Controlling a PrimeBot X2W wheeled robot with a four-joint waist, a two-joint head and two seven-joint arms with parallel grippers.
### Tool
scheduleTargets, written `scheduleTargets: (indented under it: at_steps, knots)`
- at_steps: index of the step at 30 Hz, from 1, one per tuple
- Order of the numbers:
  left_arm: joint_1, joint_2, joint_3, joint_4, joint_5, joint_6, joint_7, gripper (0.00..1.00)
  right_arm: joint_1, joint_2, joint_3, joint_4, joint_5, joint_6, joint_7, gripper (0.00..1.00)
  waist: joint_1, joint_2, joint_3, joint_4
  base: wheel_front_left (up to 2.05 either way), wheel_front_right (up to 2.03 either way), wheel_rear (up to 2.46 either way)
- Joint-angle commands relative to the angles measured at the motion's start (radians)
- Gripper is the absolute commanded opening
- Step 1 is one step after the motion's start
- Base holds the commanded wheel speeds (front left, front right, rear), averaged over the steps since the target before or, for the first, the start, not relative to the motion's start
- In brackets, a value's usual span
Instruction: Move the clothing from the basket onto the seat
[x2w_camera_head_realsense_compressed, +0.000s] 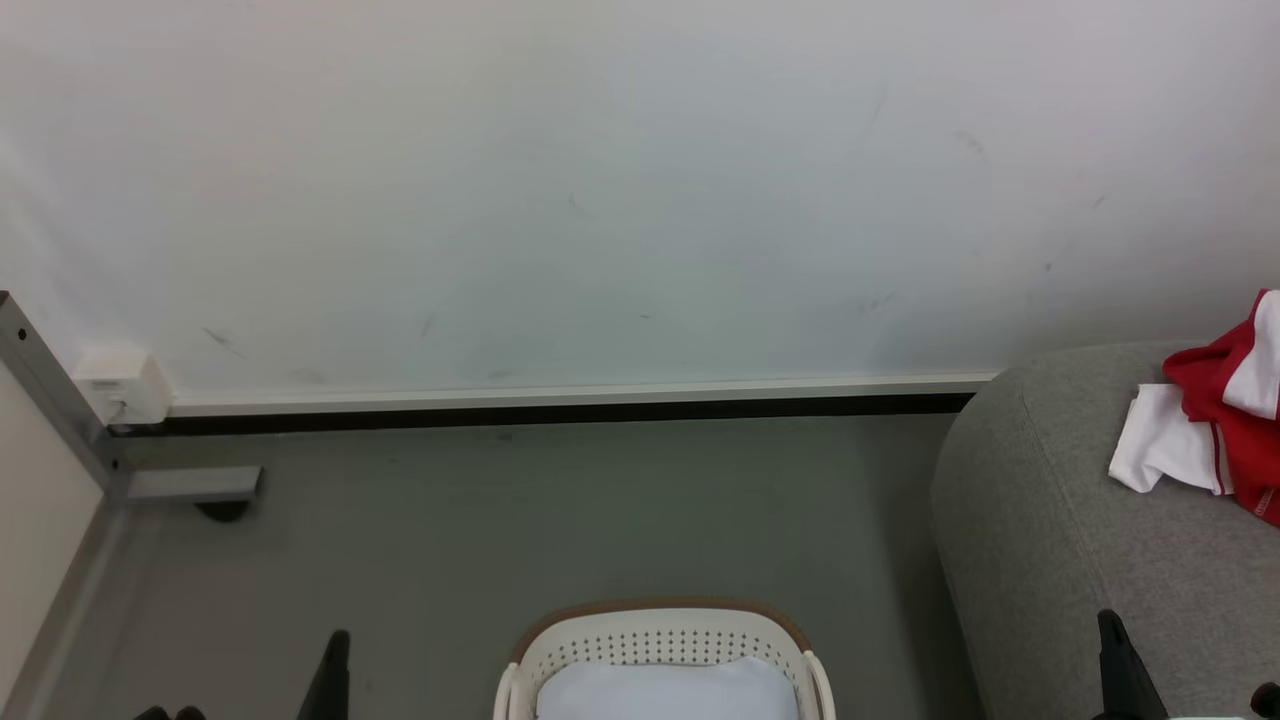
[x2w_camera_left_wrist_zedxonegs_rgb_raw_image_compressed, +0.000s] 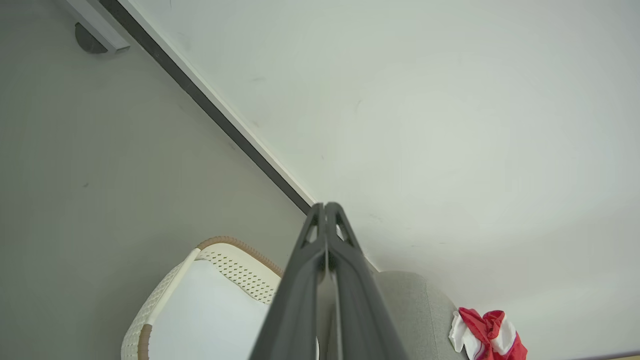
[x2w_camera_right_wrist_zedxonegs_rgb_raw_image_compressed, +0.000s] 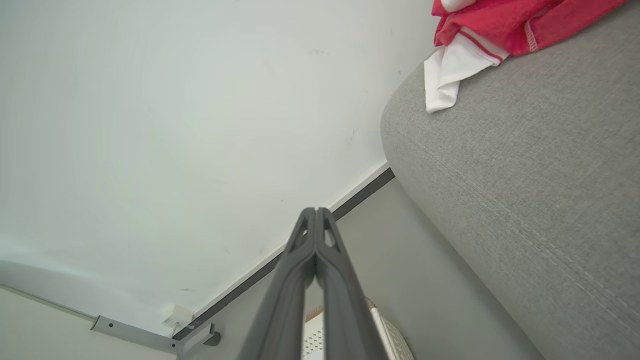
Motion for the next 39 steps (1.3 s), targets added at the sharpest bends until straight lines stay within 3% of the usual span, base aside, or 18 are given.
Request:
scheduleTargets:
  at_steps: [1, 39]
  knots:
    - [-0.027, 0.0, 0.012, -0.012, -0.029, -0.006, 0.009, 0.0, -0.026, -0.008, -0.008, -0.018, 0.036, -0.001, 0.008, 0.0, -0.0001, -0.0001, 0.001, 0.0, 0.0, 0.0, 0.0]
    - [-0.075, -0.031, 0.087, -0.032, -0.354, -0.047, 0.109, 0.0, -0.054, -0.01, -0.046, -0.073, 0.437, -0.002, 0.105, 0.0, -0.0001, -0.0001, 0.033, 0.005, 0.0, 0.0, 0.0]
